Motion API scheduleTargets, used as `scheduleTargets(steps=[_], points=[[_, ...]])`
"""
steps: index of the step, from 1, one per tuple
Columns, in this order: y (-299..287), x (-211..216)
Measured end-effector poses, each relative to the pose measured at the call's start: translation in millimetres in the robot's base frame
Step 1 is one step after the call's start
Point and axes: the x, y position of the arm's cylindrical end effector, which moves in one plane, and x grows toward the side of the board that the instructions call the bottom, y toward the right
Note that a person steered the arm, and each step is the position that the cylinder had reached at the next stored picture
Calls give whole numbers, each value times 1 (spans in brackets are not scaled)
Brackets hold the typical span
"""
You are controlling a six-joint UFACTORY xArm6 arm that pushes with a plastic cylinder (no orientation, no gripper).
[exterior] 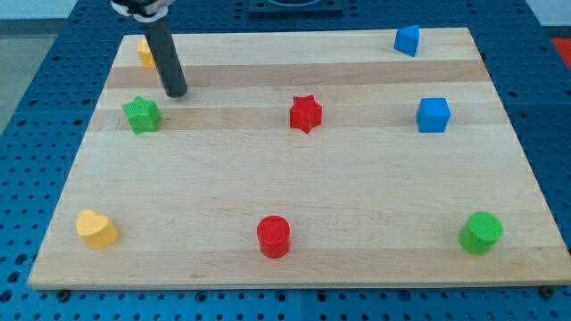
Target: Keep the red star at the center top of the board
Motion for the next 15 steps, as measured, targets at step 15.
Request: scheduleTargets(steps=[15], points=[[185,45]])
